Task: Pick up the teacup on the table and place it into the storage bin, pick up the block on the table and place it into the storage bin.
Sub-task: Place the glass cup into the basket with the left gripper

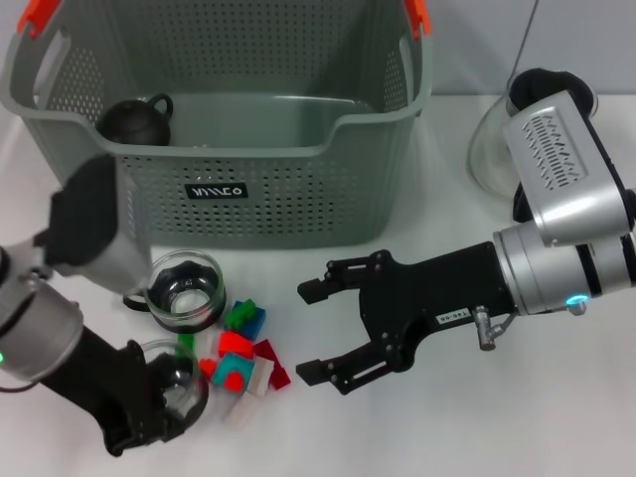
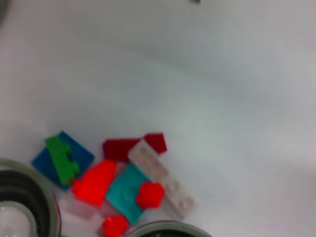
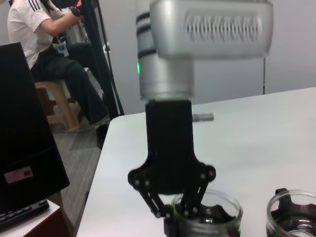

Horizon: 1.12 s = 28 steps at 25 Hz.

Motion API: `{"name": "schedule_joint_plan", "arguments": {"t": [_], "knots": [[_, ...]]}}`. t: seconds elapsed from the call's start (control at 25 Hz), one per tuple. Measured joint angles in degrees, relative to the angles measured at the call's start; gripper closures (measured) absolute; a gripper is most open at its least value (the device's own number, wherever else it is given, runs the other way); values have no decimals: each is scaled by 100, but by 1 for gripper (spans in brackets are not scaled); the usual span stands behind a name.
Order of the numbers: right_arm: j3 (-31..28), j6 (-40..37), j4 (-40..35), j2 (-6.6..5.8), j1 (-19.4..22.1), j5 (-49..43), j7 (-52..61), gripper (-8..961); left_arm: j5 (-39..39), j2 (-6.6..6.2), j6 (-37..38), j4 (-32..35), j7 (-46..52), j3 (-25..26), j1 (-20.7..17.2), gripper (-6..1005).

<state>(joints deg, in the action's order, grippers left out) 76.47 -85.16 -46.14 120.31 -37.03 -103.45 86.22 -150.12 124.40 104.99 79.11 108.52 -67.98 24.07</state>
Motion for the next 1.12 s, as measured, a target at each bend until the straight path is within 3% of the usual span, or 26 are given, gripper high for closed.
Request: {"name": "schedule_joint_plan", "arguments": {"t": [0.28, 0.36, 0.48, 0.76, 1.0, 1.12], "knots": [[-167, -38, 18, -21, 57, -16, 5, 8, 996, -30, 829, 96, 342, 1907, 268, 948], [-261, -66, 38, -40, 83, -41, 19, 8, 1364, -68, 1138, 118, 452, 2497, 385, 948], [-339, -115, 68, -75, 153, -56, 13, 8, 1997, -210, 1246, 97, 829, 2969, 540, 947], [-363, -270, 71, -168, 297, -71, 18, 8, 2752, -517, 676, 121, 1263, 3214, 1271, 946], [-330, -388, 71, -202, 302, -70, 100, 8, 2531, -775, -1111, -500, 1255, 2663, 1877, 944], [-326, -406, 70, -206, 301, -70, 145, 8, 2230, -843, -2059, -976, 1259, 2244, 2072, 944]]}}
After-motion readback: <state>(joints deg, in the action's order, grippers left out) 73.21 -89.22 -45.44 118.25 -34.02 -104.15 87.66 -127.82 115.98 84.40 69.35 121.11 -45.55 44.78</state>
